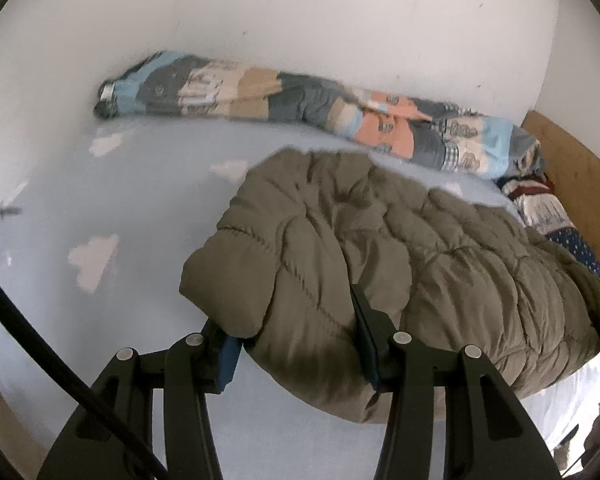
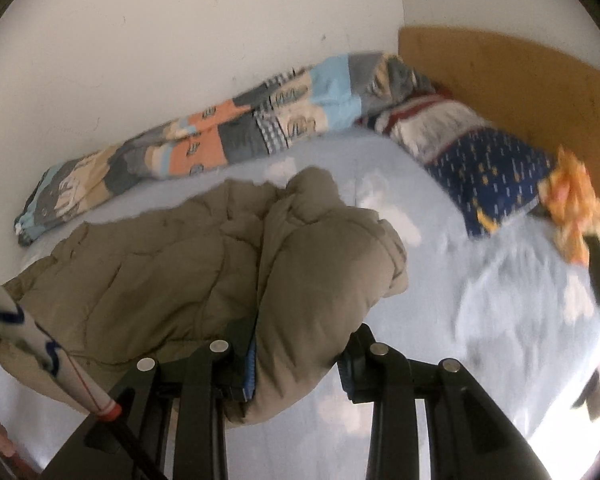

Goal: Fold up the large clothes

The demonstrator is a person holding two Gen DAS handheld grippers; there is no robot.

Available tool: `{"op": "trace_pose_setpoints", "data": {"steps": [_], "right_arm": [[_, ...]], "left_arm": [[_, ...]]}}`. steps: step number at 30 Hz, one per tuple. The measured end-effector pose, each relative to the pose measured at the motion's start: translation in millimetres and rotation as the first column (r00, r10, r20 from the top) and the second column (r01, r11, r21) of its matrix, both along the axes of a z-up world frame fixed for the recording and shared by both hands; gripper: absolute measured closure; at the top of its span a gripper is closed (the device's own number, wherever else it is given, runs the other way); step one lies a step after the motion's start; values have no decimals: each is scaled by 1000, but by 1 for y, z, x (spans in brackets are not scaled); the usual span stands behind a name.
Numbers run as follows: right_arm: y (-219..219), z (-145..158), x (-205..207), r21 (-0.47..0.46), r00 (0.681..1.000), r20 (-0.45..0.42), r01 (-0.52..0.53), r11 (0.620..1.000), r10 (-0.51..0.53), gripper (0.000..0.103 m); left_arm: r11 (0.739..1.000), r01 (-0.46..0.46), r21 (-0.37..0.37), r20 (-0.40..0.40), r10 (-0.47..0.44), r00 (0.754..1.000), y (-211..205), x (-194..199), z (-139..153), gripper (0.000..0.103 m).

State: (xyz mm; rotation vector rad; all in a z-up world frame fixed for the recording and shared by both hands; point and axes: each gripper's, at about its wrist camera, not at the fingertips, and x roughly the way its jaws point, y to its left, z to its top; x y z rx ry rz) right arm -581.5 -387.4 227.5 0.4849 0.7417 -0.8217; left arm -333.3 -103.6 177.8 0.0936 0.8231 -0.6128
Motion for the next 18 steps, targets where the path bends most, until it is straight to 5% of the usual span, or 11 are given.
{"op": "trace_pose_setpoints", "data": {"steps": [3,6,8,12,14,18], "right_arm": [[9,-18,-26,87,1000,14,18,996,-19,68],[6,-43,-45,217,998,33,51,975,-60,61],[-6,-63,-60,360,991,54,93,928,-120,54],[-28,-88,-108,616,931,152,175,768,-333,36],[-31,-88,-126,637,903,160,214,741,-399,33],[-31,-68,-157,551,845,161,352,757,-510,33]], "left_arm": [[1000,-6,30,-43,7,999,14,-16,-21,50],[999,-38,38,-191,44,981,28,-13,-49,45],[997,-75,6,-295,74,953,43,-6,-59,39],[983,-158,-98,-403,106,909,75,-1,-60,35],[973,-209,-99,-375,158,913,90,-2,-52,35],[953,-276,-126,-254,238,938,104,-7,-29,35]]}}
